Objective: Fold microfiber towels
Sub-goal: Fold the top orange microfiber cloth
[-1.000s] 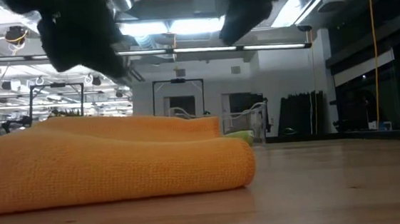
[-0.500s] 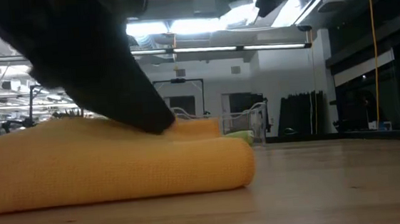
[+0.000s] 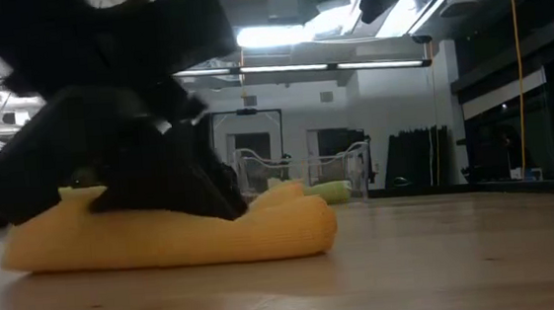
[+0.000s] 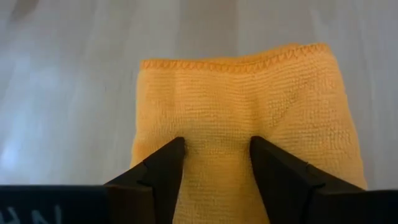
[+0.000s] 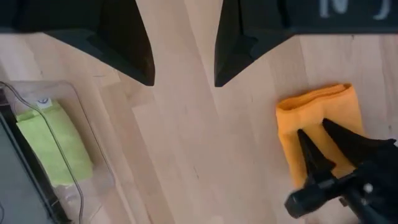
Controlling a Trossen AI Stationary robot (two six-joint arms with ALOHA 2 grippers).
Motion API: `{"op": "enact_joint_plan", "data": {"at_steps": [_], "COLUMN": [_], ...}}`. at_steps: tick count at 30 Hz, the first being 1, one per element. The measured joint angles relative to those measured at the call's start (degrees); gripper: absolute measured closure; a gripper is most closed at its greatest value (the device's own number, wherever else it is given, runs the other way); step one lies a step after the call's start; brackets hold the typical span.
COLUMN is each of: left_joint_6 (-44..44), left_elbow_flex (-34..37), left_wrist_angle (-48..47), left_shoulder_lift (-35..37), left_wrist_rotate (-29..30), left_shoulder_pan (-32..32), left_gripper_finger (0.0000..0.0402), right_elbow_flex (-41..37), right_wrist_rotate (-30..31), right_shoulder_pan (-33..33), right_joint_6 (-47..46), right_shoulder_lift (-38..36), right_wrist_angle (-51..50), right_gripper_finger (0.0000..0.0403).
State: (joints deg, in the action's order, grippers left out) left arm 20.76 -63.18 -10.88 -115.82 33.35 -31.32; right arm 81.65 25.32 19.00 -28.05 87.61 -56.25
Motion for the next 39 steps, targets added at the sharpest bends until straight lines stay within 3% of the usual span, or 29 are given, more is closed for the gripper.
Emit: {"op": "enact_joint_plan", "data": {"at_steps": [7,15,19,26,29,33,39], "left_joint_6": [-20.98,-39.63,-45.0,-47.32,-43.07,-27.44,6.22], "left_elbow_flex": [-0.07,0.16,0.03,-1.22,-2.47,-2.34,-1.69], "left_wrist_angle": [2.3,0.26,-0.78,-8.07,-11.03,-13.6,-13.49], "left_shoulder_lift": [0.66,3.08,3.31,9.24,13.33,16.36,18.32], "left_wrist_rotate": [-10.49,-28.6,-30.35,-23.4,-22.65,-21.84,-8.81], "left_shoulder_pan": [8.37,18.79,21.59,22.08,21.72,19.14,12.57], "left_gripper_finger": [0.0219,0.0219,0.0219,0.0219,0.0219,0.0219,0.0219], "right_elbow_flex": [0.0,-0.02,-0.02,-0.04,-0.07,-0.07,-0.07], "right_wrist_rotate": [0.61,0.61,0.61,0.66,0.71,0.72,0.73], "right_shoulder_pan": [0.0,0.0,0.0,0.0,0.0,0.0,0.0], "right_joint_6": [0.0,-0.28,-0.33,-0.39,-0.37,-0.39,-0.42], "right_shoulder_lift": [0.0,0.0,0.0,0.0,0.04,0.04,0.04], "right_wrist_angle": [-0.66,-2.6,-2.6,-2.89,-3.12,-3.51,-3.81], "right_gripper_finger": [0.0234,0.0234,0.0234,0.0234,0.0234,0.0234,0.0234]}}
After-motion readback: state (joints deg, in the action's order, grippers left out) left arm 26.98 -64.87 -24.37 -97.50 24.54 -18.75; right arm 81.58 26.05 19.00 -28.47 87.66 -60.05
